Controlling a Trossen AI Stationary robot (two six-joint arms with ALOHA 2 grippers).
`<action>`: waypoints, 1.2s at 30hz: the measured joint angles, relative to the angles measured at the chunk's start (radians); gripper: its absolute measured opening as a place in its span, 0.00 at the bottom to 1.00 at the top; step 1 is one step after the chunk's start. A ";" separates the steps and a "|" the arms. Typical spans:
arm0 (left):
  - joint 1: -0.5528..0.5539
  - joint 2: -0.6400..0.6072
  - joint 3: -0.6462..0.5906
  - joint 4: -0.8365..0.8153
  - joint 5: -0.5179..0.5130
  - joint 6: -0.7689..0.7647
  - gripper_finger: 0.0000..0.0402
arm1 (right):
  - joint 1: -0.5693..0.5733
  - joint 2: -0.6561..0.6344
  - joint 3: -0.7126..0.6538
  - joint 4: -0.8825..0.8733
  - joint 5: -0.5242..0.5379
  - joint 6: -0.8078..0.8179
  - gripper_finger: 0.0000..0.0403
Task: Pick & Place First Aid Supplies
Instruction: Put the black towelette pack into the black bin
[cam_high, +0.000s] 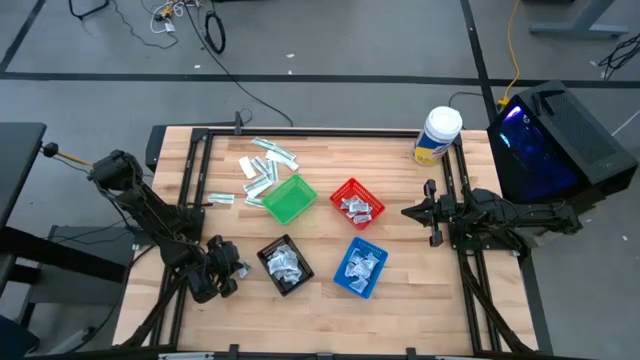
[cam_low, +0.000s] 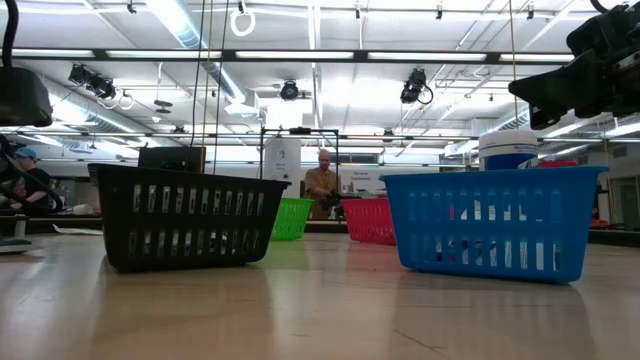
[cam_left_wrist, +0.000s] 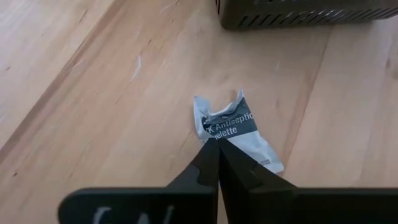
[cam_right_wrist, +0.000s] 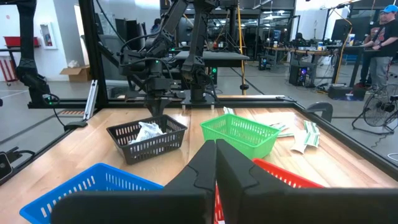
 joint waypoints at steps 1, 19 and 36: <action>0.000 0.000 0.003 -0.004 0.002 0.000 0.01 | 0.000 0.000 0.000 0.000 0.000 0.000 0.03; 0.004 -0.012 0.217 -0.292 0.045 0.076 0.00 | 0.000 0.000 0.000 0.000 0.000 0.000 0.03; 0.212 -0.066 0.375 -0.272 0.030 0.543 0.00 | 0.000 0.000 0.000 0.000 0.000 0.000 0.03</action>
